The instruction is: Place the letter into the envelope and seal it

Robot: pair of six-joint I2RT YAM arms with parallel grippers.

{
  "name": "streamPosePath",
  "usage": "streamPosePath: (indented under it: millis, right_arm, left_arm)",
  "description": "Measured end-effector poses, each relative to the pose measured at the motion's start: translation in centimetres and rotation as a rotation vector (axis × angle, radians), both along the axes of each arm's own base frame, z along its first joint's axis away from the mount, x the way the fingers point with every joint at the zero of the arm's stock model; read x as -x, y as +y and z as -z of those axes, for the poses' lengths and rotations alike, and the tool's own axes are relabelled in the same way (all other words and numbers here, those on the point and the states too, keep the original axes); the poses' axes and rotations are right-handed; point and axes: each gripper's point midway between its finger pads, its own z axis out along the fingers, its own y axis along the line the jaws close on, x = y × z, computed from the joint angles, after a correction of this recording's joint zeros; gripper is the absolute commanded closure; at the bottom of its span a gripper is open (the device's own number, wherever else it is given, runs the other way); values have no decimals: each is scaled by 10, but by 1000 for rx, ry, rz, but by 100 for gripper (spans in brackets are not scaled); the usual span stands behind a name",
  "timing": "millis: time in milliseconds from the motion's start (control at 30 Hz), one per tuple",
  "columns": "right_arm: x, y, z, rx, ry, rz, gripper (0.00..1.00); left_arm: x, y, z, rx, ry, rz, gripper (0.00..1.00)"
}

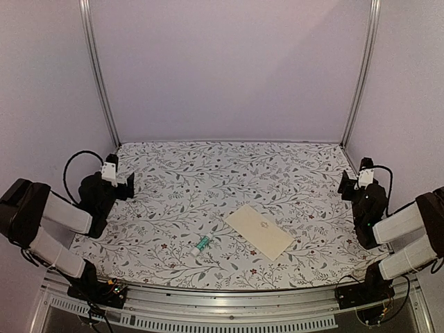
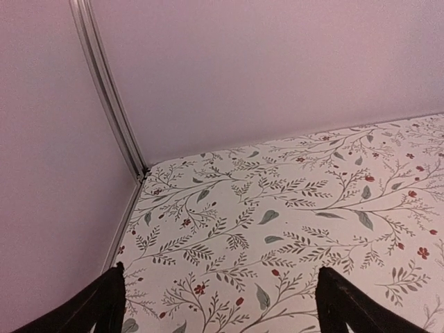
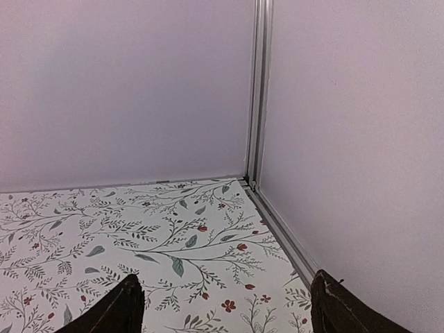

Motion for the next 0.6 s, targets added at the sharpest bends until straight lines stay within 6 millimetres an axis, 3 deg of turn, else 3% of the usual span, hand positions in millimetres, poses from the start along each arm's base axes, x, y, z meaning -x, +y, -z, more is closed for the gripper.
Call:
streamPosePath:
  millis: [300, 533, 600]
  right_arm:
    - [1, -31, -19, -27, -102, 49, 1]
    - [-10, -29, 14, -34, -31, 4, 1]
    - [-12, -28, 14, -34, -30, -7, 1]
  left_arm:
    - [1, 22, -7, 69, -76, -15, 7]
    - [-3, 24, 4, 117, -62, 5, 0]
    - [-3, 24, 3, 126, -70, 4, 0]
